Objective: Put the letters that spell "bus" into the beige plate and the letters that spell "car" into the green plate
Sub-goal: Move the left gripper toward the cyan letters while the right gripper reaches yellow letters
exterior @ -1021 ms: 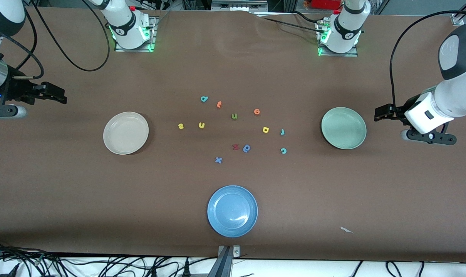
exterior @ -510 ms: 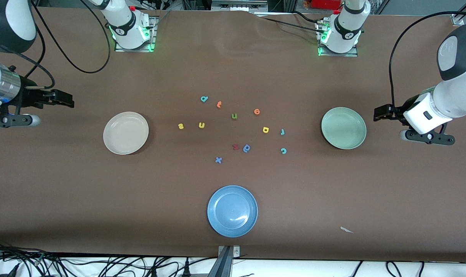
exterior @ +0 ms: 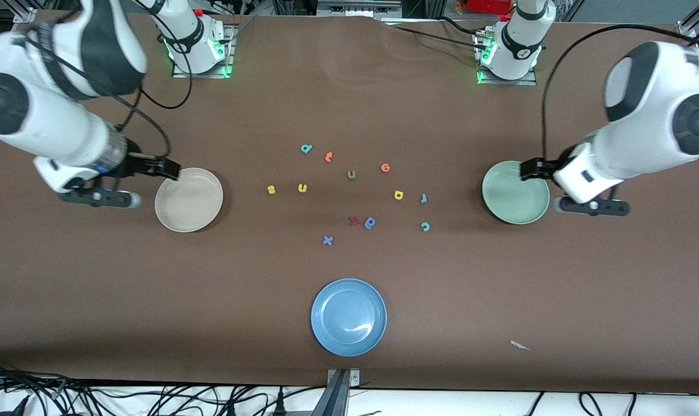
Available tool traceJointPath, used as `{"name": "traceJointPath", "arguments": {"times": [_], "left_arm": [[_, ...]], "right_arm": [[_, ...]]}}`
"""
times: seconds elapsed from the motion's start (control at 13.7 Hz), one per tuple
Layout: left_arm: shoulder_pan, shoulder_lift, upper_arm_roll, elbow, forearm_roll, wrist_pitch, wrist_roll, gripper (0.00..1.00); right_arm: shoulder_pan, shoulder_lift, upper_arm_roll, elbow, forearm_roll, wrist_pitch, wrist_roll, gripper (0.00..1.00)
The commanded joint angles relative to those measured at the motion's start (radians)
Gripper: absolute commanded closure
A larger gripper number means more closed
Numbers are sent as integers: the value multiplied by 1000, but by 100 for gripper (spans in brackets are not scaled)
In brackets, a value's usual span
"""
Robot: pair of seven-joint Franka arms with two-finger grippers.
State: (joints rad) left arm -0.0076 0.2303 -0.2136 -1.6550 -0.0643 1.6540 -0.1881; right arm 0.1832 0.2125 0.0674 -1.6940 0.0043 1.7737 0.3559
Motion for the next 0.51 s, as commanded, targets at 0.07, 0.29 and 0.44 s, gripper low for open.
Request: {"name": "traceJointPath", "arguments": {"times": [0.07,0.29,0.44], "left_arm": [[-104,66,7,-44,-34,123,-202,0],[-166,89,7,-168,-54,330,-315,1],[-176,110,7,-222,-55,412,-329,1]], "right_arm": [[-8,25,38,-92,-4,138,14,0],[-8,19,93,-177,-3,241,11,0],[-11,16,117,-271,-4,366,82,0]]}}
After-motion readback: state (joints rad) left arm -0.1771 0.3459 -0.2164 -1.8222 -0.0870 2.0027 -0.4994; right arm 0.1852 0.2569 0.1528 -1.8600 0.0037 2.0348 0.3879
